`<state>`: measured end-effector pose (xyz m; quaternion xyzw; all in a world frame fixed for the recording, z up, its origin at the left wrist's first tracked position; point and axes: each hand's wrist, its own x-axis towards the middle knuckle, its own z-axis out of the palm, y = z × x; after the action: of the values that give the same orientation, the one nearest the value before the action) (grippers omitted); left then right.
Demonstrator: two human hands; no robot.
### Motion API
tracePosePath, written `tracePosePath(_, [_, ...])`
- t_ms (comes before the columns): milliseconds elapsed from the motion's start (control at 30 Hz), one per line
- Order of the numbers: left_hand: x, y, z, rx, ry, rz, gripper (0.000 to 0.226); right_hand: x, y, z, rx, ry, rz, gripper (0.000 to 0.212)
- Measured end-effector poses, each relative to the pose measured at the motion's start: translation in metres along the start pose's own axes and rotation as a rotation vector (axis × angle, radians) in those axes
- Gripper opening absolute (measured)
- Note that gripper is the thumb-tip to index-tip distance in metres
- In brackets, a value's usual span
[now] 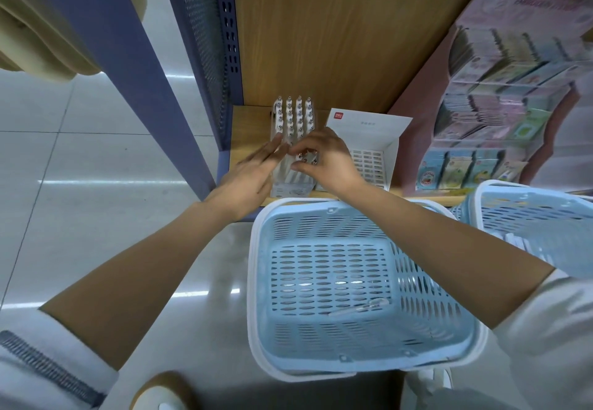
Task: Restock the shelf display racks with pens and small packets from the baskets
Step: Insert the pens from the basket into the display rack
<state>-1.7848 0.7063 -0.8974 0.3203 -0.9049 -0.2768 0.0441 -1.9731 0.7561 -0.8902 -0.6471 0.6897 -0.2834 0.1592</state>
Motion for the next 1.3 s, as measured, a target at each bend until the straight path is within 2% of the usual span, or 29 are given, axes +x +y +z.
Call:
tracePosePath(167, [-0.003, 0.006, -0.006, -0.004, -0.002, -0.03, 0.06, 0.005, 0.003, 0.003, 0.009, 0.035, 0.105, 0.024])
tracePosePath(300, [-0.002, 0.007, -0.006, -0.003, -0.02, -0.048, 0.056, 0.007, 0.0, 0.004, 0.01, -0.019, 0.18, 0.021])
tracePosePath(533, [-0.003, 0.013, -0.012, 0.058, -0.035, -0.04, 0.054, 0.009, -0.005, 0.008, -0.036, -0.11, 0.179, 0.02])
tracePosePath(633, [-0.011, 0.022, -0.016, 0.009, 0.035, -0.054, 0.051, 0.002, -0.001, -0.011, 0.032, -0.11, 0.124, 0.025])
tracePosePath(733, [-0.023, 0.039, -0.015, 0.025, 0.111, 0.065, 0.049, -0.02, -0.011, -0.048, 0.183, 0.021, 0.023, 0.014])
tracePosePath(833, [-0.022, 0.06, -0.008, 0.122, 0.038, 0.24, 0.059, -0.061, -0.023, -0.077, 0.341, 0.029, 0.006, 0.013])
tracePosePath(900, [-0.014, 0.075, 0.002, 0.189, -0.044, 0.306, 0.059, -0.092, -0.018, -0.083, 0.414, -0.092, 0.062, 0.016])
tracePosePath(1000, [0.001, 0.085, 0.016, 0.223, -0.174, 0.352, 0.062, -0.126, -0.001, -0.071, 0.374, -0.331, 0.146, 0.014])
tracePosePath(1100, [0.008, 0.08, 0.022, 0.257, -0.231, 0.409, 0.065, -0.145, 0.017, -0.047, 0.443, -0.669, 0.318, 0.006])
tracePosePath(1200, [0.008, 0.074, 0.022, 0.301, -0.21, 0.46, 0.067, -0.165, 0.053, -0.015, 0.228, -0.973, 0.332, 0.019])
tracePosePath(1300, [0.005, 0.071, 0.025, 0.328, -0.157, 0.487, 0.068, -0.18, 0.081, 0.008, 0.031, -1.12, 0.314, 0.028])
